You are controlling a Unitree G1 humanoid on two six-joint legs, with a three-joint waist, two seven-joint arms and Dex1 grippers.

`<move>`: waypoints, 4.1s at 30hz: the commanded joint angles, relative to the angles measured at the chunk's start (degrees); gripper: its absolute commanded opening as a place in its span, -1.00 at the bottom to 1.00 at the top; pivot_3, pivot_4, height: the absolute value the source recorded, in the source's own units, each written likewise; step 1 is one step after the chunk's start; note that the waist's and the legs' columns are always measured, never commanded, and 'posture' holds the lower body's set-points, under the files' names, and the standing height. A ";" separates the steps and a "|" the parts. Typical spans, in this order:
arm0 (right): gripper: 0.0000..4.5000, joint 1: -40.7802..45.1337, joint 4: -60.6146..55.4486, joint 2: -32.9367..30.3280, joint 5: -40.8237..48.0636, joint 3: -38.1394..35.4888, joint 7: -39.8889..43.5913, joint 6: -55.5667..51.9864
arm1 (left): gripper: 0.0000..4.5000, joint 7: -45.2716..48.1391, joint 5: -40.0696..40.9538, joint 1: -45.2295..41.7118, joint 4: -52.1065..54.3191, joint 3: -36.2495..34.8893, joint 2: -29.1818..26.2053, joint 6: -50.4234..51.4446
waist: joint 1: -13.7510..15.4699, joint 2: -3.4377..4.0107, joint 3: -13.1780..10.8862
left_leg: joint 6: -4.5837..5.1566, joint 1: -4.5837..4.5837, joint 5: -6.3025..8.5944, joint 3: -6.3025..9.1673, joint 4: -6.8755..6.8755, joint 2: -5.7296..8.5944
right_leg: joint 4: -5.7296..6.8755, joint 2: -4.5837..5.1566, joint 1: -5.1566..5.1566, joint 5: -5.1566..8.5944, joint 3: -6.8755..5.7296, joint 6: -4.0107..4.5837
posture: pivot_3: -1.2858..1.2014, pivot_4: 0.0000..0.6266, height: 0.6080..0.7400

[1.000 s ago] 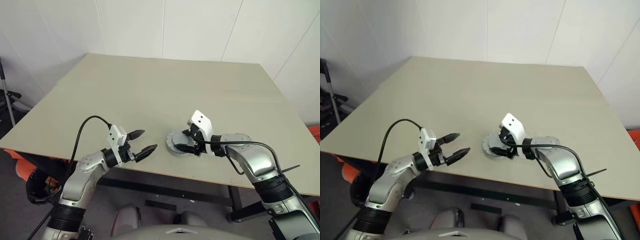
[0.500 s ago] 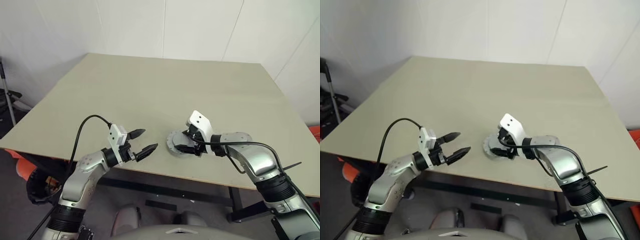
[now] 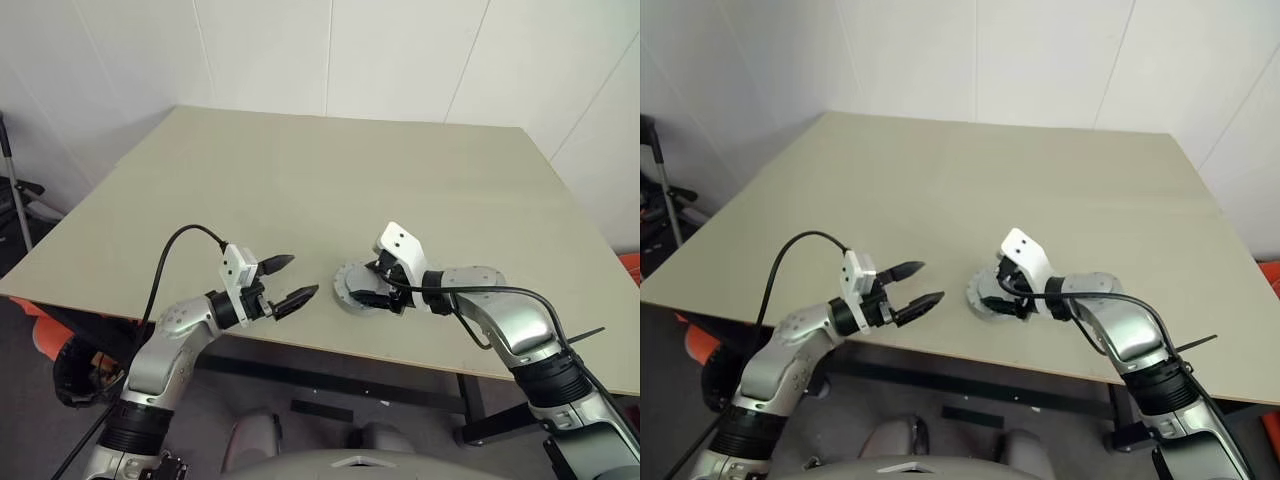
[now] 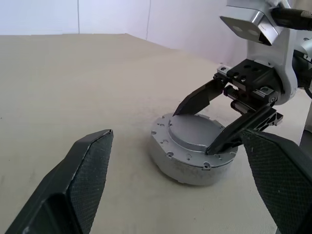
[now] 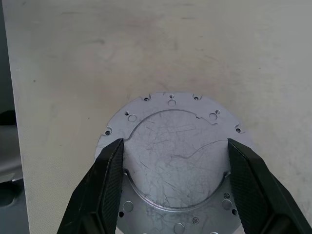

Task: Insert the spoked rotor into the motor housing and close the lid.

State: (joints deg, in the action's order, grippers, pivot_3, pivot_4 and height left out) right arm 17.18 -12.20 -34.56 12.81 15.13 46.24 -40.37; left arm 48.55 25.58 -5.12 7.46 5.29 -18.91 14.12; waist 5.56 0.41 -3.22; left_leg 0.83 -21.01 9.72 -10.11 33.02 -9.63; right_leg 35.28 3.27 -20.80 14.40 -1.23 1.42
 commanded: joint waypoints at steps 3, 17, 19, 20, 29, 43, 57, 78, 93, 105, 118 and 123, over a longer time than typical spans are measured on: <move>0.38 -2.74 -0.05 0.70 -0.75 1.66 -0.99 -1.47 | 1.00 0.04 -2.53 -9.25 -7.52 2.27 4.42 -2.89 | 0.13 -0.02 0.02 | -0.01 0.02 0.00 0.00 0.00 0.00 | -0.03 0.00 0.06 0.00 -0.02 0.00 | 0.03 -1.00 1.00; 0.38 -4.64 -1.28 0.36 -1.09 1.89 -1.60 -1.46 | 1.00 6.76 -4.10 -12.90 -13.81 4.12 5.47 -6.57 | -0.02 0.00 0.31 | 0.09 0.03 0.06 0.00 -0.28 -0.01 | -0.41 0.00 0.16 -0.03 -0.13 0.04 | 0.03 -1.00 1.00; 0.38 -4.48 -1.12 0.44 -1.19 1.90 -1.54 -1.38 | 1.00 7.87 -4.28 -13.87 -14.75 4.27 5.39 -6.71 | -0.01 0.00 0.31 | 0.09 0.04 0.05 0.00 -0.27 0.00 | -0.43 0.00 0.18 -0.01 -0.13 0.02 | 0.03 -1.00 1.00; 0.38 -4.39 -1.06 0.50 -1.24 1.90 -1.53 -1.35 | 1.00 8.48 -4.43 -14.65 -15.58 4.27 5.36 -6.96 | 0.00 0.00 0.31 | 0.08 0.04 0.05 0.00 -0.27 0.00 | -0.43 0.00 0.18 -0.01 -0.13 0.02 | 0.03 -1.00 1.00; 0.38 -4.03 -1.10 0.87 -1.31 1.81 -1.84 -1.41 | 0.29 13.17 -5.44 -20.98 -23.82 4.24 6.23 -9.94 | -0.05 0.00 0.32 | 0.07 0.09 0.04 0.00 -0.29 -0.01 | -0.42 0.00 0.21 -0.11 -0.12 0.20 | 0.03 -1.00 1.00; 0.38 -3.27 -0.46 1.44 -1.36 1.77 -2.17 -1.36 | -0.98 21.83 -10.99 -30.99 -43.35 6.66 9.99 -19.62 | -0.04 -0.01 0.31 | 0.06 0.11 0.03 -0.01 -0.28 -0.02 | -0.42 0.01 0.23 -0.10 -0.12 0.18 | 0.03 -1.00 1.00; 0.38 -4.12 -1.69 1.46 -1.00 1.28 -2.91 -2.11 | -0.98 25.49 -16.75 -34.31 -49.87 8.33 10.20 -22.44 | 0.03 -0.01 0.31 | 0.06 0.12 0.03 -0.01 -0.29 -0.03 | -0.42 0.02 0.22 -0.17 -0.13 0.29 | 0.03 -1.00 1.00; 1.00 -3.85 -3.94 1.94 0.51 0.13 -2.49 -3.93 | -1.00 23.98 -21.61 -35.20 -48.83 10.69 9.49 -18.67 | 0.17 -0.02 0.30 | 0.06 0.10 0.03 -0.01 -0.38 -0.03 | -0.47 0.02 0.19 -0.20 -0.13 0.35 | 0.03 -1.00 1.00; 1.00 -4.33 -10.68 -2.76 5.66 -8.34 -1.21 -8.34 | -1.00 23.11 -21.18 -34.29 -46.82 10.94 9.91 -17.21 | 1.56 0.03 0.19 | 0.10 -0.09 0.06 -0.02 -0.47 0.01 | -0.56 0.03 0.03 -0.22 -0.13 0.39 | 0.03 -1.00 1.00; 1.00 -7.86 -12.91 -4.20 11.53 -22.56 -8.07 -18.58 | -1.00 23.00 -21.06 -34.23 -46.85 11.33 10.98 -17.16 | 2.23 0.12 0.09 | 0.09 -0.09 0.04 -0.04 -0.52 0.03 | -0.57 0.05 0.01 -0.18 -0.13 0.32 | 0.03 -1.00 1.00; 1.00 -4.87 -16.94 13.47 23.11 -38.63 -18.94 -49.47 | -1.00 23.63 -21.20 -34.14 -46.97 11.50 10.84 -17.60 | 3.00 0.29 0.10 | 0.03 -0.10 0.01 -0.07 -0.65 0.03 | -0.56 0.05 -0.10 -0.19 -0.17 0.35 | 0.03 -1.00 1.00; 1.00 -3.02 -14.64 15.98 24.38 -41.77 -21.84 -52.13 | -1.00 23.84 -21.17 -34.27 -46.96 11.48 10.74 -17.57 | 3.19 0.29 0.10 | -0.12 -0.11 -0.08 -0.07 -0.71 0.04 | -0.55 0.07 -0.12 -0.15 -0.16 0.27 | 0.03 -1.00 1.00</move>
State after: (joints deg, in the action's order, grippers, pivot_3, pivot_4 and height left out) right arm 13.20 -26.75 -18.87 35.52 -25.02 25.28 -92.00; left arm 72.20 4.86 -39.32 -40.08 16.29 -7.99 -3.31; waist 8.74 0.70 -3.12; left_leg 0.60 -21.11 9.57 -10.18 32.29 -9.59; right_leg 34.72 3.34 -20.92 14.26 -1.40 1.68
